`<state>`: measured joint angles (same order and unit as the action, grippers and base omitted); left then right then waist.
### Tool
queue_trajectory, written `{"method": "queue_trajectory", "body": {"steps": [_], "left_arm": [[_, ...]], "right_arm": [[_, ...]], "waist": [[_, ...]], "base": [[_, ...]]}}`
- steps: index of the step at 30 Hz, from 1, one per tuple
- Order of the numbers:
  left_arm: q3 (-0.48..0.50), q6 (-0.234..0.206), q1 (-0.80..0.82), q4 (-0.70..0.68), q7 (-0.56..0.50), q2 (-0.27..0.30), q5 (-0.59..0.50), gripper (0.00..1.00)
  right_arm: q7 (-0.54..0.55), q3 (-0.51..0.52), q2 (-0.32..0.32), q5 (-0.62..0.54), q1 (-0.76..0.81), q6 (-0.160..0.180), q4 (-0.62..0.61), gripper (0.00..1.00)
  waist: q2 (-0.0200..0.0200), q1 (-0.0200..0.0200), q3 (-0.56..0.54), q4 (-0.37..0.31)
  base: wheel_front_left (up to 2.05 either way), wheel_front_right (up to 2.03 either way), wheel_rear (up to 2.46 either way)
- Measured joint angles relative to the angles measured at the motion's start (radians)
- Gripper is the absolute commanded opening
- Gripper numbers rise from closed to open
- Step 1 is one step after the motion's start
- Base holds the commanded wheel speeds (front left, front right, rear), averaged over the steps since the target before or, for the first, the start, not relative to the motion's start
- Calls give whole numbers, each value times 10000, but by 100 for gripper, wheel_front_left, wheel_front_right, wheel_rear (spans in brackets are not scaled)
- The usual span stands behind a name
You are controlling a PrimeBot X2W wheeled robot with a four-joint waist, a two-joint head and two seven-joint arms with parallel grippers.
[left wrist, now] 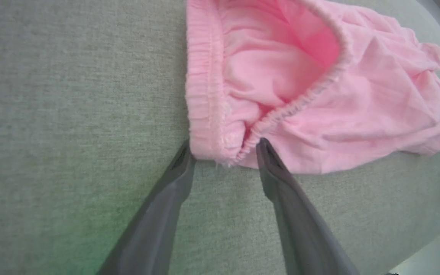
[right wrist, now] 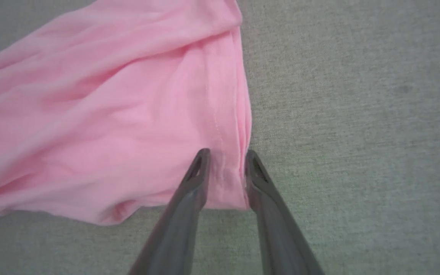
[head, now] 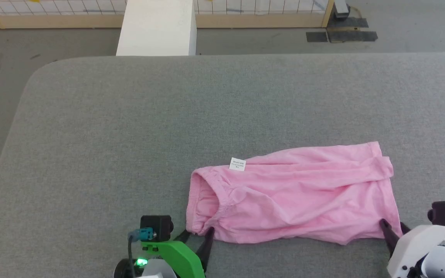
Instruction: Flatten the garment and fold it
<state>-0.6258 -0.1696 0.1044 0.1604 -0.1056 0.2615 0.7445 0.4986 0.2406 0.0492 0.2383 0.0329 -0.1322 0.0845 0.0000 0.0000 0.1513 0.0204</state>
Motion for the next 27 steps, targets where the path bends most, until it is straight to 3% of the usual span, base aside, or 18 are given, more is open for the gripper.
{"method": "queue_trajectory", "body": {"steps": [2, 6, 13, 17, 27], "left_arm": [[186, 15, -189, -15, 543, -48, 142, 100], [548, 56, -373, -207, 1480, 73, 90, 100], [1383, 0, -4, -341, 3467, 247, -993, 100], [2121, 65, 624, -267, 3595, 31, -1866, 100], [4295, 1030, 889, -387, 3626, -1035, -4380, 100]], "right_arm": [[-863, 190, 13, 50, 111, 0, 75, 100], [-1574, 203, 12, 109, 298, 0, -276, 100], [-2416, 326, 13, 38, -62, 0, -502, 100], [-2424, 268, 12, -157, -722, 0, -105, 100], [-974, 474, 12, -299, -2482, 0, 2163, 100]], "waist": [[0, 0, -204, 41], [0, 0, -415, 64], [0, 0, -385, 77], [0, -1, -276, 112], [0, 0, -199, -32]], "base": [[0, 0, 0], [0, 0, 0], [0, 0, 0], [0, 0, 0], [0, 0, 0]]}}
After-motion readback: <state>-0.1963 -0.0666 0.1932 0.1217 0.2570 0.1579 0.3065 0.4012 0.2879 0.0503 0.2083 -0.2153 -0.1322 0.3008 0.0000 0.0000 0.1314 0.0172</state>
